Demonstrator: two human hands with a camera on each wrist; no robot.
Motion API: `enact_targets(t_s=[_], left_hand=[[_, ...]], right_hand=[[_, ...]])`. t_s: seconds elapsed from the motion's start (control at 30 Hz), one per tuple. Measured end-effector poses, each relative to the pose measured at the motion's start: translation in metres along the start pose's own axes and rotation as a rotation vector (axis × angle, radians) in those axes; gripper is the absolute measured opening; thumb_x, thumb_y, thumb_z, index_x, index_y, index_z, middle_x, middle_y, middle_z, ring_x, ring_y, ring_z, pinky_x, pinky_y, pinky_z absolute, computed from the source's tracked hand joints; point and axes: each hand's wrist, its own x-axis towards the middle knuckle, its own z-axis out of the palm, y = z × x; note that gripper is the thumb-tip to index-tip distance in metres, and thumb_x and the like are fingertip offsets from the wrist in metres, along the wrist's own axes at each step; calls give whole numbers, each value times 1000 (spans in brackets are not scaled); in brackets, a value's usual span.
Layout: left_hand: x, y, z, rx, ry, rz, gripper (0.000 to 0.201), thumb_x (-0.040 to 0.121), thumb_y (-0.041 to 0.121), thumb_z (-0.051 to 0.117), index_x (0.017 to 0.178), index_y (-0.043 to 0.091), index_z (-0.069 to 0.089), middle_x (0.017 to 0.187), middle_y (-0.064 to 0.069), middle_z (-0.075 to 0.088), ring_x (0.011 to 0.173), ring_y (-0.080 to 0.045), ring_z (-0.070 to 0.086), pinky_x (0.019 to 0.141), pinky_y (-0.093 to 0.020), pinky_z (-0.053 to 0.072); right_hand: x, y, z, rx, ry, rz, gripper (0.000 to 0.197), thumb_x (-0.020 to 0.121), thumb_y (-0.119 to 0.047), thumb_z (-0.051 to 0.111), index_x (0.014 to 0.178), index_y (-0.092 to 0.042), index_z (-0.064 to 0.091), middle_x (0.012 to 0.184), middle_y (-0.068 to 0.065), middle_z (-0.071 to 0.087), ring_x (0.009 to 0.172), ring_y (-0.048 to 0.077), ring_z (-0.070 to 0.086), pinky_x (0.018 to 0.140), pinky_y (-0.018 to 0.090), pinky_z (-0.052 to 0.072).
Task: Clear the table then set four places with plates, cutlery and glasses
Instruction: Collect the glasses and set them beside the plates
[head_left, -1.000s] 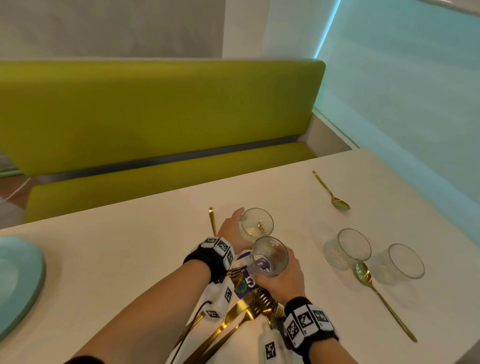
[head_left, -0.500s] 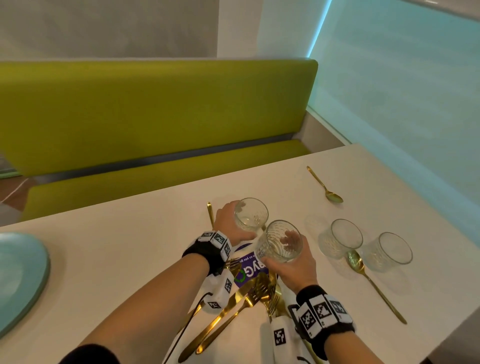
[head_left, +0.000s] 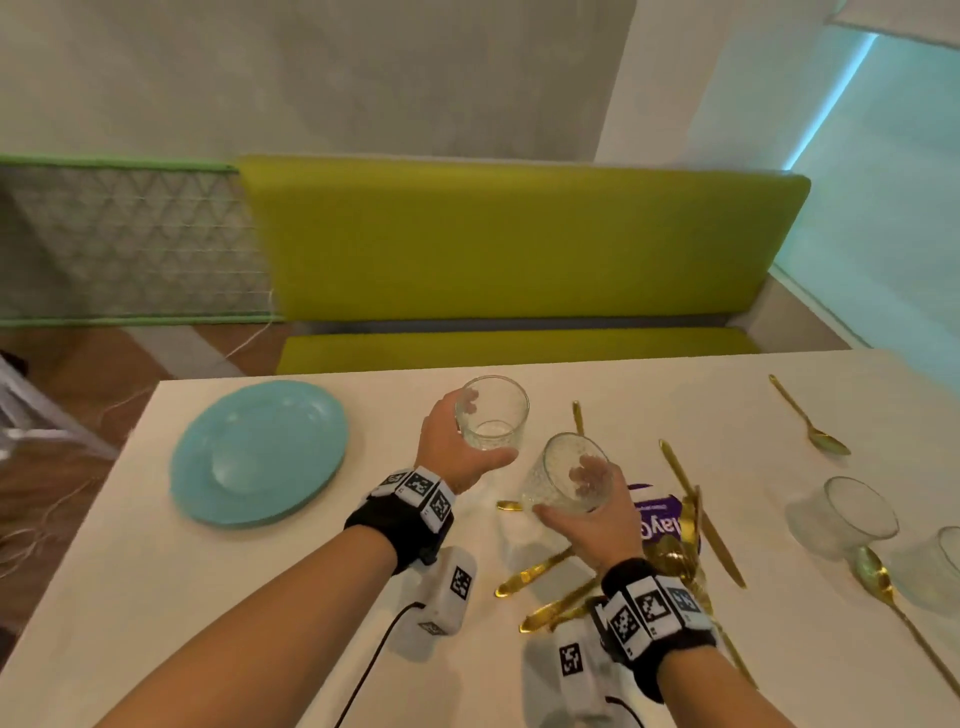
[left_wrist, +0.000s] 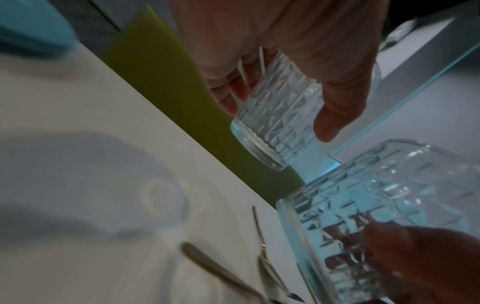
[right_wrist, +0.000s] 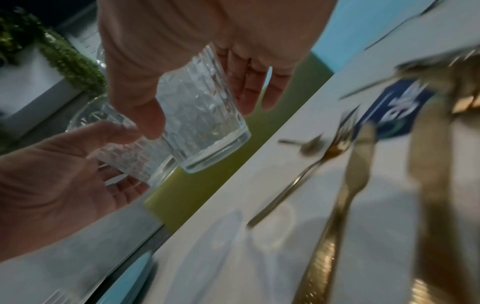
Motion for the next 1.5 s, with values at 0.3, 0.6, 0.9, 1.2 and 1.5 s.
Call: enact_targets(t_s=[0.3, 0.6, 0.9, 1.2, 1.5], left_hand=[[-88, -108, -134, -6, 242, -245, 97, 42, 31, 83, 129, 9, 47, 122, -9, 54, 116, -25, 53, 95, -26, 40], [-130, -178, -195, 39, 387, -385, 98, 34, 39, 80, 124, 12, 51, 113, -6, 56, 112, -27, 55, 98, -38, 46], [-129, -196, -215, 81, 378, -359, 84, 51, 15, 90, 126, 15, 50, 113, -1, 55, 114, -25, 54, 98, -35, 44], [-123, -191, -226, 57, 378, -372, 86, 53, 7, 87, 130, 10, 49, 127, -9, 58, 119, -25, 55, 98, -28, 42], [-119, -184, -228, 19, 398, -407, 84, 58, 6, 86, 131, 8, 46, 128, -11, 57, 120, -25, 53, 91, -23, 38]], right_hand=[[-52, -24, 133, -153, -263, -42, 74, 59, -24, 87, 122, -19, 48, 106, -7, 56, 100, 14, 54, 85, 23, 42], [-84, -36, 220, -271, -429, -45, 78, 61, -25, 83, 128, -18, 45, 118, -1, 57, 111, 20, 54, 93, 29, 46], [-91, -41, 256, -302, -438, -42, 81, 56, -27, 82, 128, -22, 44, 119, 1, 56, 112, 19, 53, 92, 27, 47], [-90, -44, 273, -273, -447, -36, 85, 57, -22, 81, 132, -23, 41, 121, 4, 55, 114, 22, 53, 88, 23, 45], [-86, -55, 276, -244, -482, 19, 82, 69, -14, 79, 140, -20, 38, 128, 6, 57, 121, 23, 52, 92, 23, 41]])
